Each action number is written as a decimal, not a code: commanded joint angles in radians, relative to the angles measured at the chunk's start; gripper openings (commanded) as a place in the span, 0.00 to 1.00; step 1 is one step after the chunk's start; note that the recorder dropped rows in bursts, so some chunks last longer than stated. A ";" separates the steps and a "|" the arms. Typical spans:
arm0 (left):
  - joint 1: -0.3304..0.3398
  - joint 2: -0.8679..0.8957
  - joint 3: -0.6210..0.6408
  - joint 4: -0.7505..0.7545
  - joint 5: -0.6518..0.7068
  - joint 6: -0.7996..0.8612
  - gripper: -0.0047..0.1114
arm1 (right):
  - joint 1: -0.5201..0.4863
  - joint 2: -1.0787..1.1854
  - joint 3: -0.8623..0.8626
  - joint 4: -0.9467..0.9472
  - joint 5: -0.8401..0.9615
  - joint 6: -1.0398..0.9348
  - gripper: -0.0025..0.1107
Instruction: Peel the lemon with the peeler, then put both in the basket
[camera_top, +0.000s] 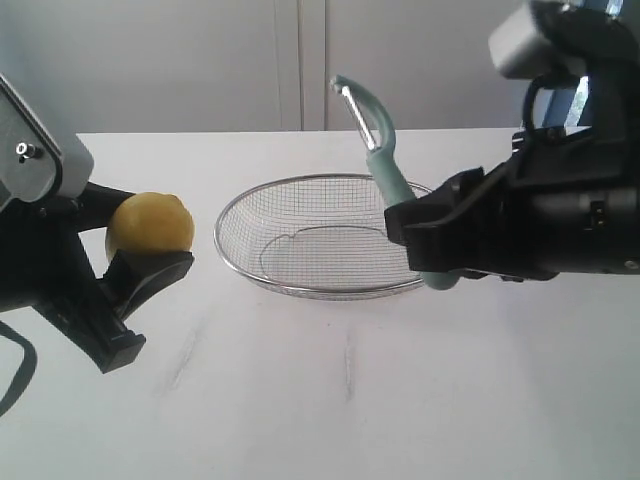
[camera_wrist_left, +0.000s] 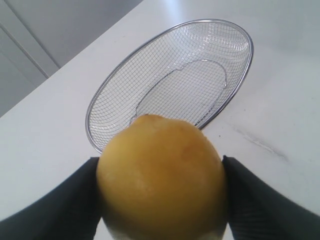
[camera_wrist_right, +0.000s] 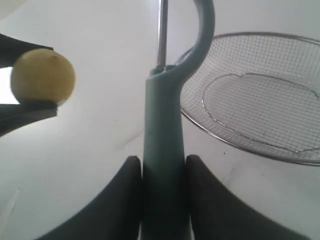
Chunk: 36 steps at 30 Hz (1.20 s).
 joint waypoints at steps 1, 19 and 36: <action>-0.004 -0.007 -0.006 -0.001 -0.010 0.000 0.04 | -0.010 0.102 0.000 0.007 -0.009 0.009 0.02; -0.004 -0.007 -0.006 -0.001 -0.012 -0.008 0.04 | 0.007 0.515 0.000 1.001 0.195 -0.798 0.02; -0.004 -0.007 -0.006 -0.001 -0.012 -0.012 0.04 | 0.077 0.551 0.000 1.180 0.202 -0.911 0.02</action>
